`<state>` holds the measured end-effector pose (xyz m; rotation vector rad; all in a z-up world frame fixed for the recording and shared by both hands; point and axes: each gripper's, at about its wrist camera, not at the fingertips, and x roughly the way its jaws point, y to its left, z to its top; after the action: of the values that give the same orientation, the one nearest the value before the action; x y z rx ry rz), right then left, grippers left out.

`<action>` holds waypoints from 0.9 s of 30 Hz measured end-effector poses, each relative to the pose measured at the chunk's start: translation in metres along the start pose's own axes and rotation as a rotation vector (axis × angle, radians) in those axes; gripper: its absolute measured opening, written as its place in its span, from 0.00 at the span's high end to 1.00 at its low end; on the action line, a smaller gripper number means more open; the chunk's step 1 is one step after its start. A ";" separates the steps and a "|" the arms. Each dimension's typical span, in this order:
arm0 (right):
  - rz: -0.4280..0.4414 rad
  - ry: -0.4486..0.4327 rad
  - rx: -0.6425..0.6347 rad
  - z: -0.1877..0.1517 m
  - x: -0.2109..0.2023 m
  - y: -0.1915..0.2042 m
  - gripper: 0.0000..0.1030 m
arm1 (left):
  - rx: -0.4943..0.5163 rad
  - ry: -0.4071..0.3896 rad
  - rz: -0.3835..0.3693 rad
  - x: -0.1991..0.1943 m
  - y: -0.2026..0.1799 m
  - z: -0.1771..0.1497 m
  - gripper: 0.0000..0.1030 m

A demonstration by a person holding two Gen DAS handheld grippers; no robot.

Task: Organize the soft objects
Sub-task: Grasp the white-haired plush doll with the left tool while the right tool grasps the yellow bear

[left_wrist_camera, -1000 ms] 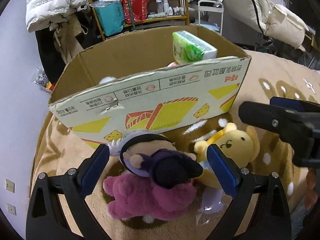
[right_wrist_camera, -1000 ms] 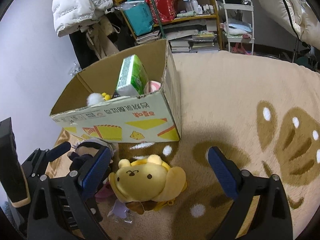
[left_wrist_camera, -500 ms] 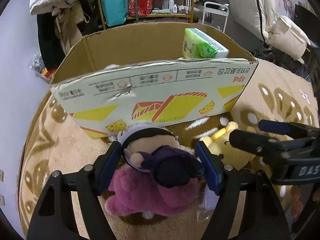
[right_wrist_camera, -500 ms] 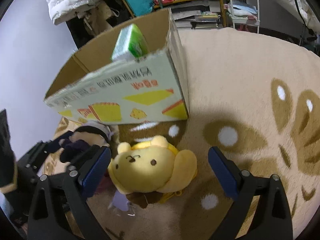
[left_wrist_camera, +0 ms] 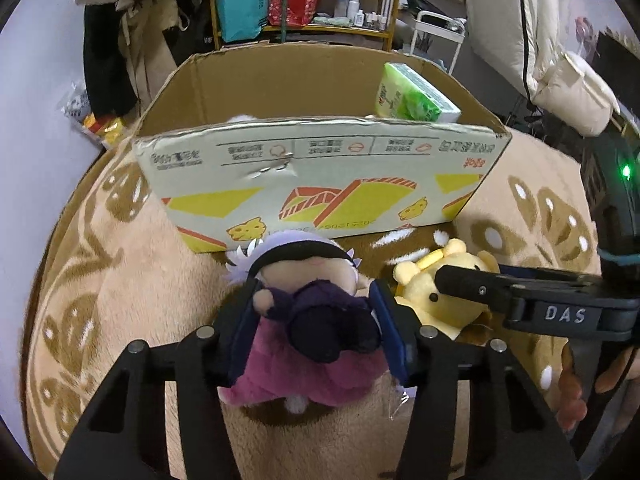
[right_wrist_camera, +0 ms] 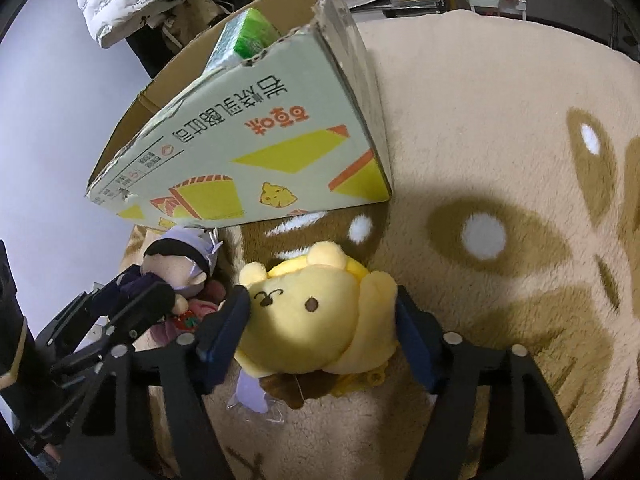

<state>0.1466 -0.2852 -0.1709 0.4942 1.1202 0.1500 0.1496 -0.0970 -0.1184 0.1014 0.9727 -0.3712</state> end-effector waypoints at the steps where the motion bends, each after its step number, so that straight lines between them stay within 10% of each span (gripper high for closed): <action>1: 0.001 -0.002 0.002 -0.001 0.000 0.000 0.35 | -0.014 0.000 -0.008 -0.001 0.002 0.000 0.51; 10: -0.046 -0.107 -0.093 -0.007 -0.027 0.020 0.47 | -0.056 0.002 -0.041 -0.011 0.011 -0.005 0.72; 27: -0.089 -0.110 -0.116 -0.012 -0.036 0.025 0.57 | -0.092 0.068 -0.024 -0.004 0.014 -0.012 0.53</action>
<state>0.1236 -0.2730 -0.1338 0.3450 1.0174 0.1078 0.1433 -0.0804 -0.1229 0.0192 1.0577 -0.3463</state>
